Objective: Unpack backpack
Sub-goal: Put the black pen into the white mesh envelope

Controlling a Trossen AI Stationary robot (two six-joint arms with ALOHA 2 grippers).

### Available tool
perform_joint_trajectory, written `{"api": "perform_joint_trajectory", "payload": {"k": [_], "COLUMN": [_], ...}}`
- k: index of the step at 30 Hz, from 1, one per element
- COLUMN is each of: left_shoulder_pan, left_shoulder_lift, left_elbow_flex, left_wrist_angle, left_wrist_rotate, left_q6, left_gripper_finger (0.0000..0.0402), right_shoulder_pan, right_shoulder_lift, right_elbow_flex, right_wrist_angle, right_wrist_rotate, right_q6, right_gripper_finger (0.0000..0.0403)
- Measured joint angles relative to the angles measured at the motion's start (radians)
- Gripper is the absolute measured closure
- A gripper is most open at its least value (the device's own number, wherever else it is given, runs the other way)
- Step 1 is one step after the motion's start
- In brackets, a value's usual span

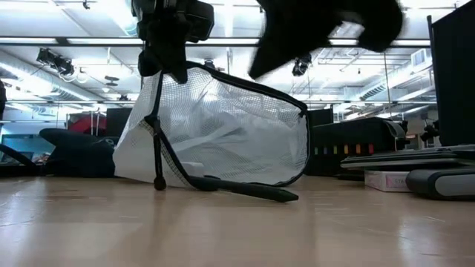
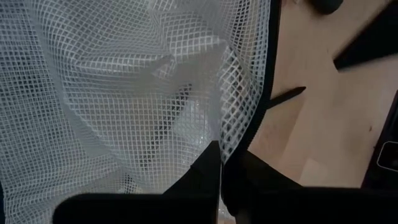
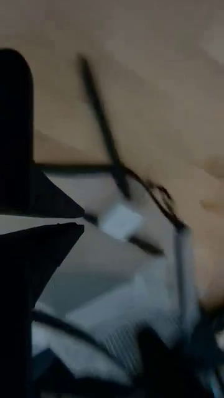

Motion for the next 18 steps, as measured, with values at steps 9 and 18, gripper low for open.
{"api": "perform_joint_trajectory", "payload": {"k": [9, 18], "left_shoulder_pan": [0.000, 0.000], "left_shoulder_lift": [0.000, 0.000], "left_elbow_flex": [0.000, 0.001], "left_wrist_angle": [-0.002, -0.012], "left_wrist_rotate": [-0.003, 0.010], "left_q6": [0.000, -0.003], "left_gripper_finger": [0.0402, 0.0402], "right_shoulder_pan": [0.003, -0.022], "right_shoulder_lift": [0.069, 0.197], "right_elbow_flex": [-0.055, -0.102], "right_wrist_angle": [-0.161, -0.151], "right_wrist_rotate": [-0.027, 0.254], "right_q6": [0.007, -0.265], "right_gripper_finger": [0.0258, 0.0139]}}
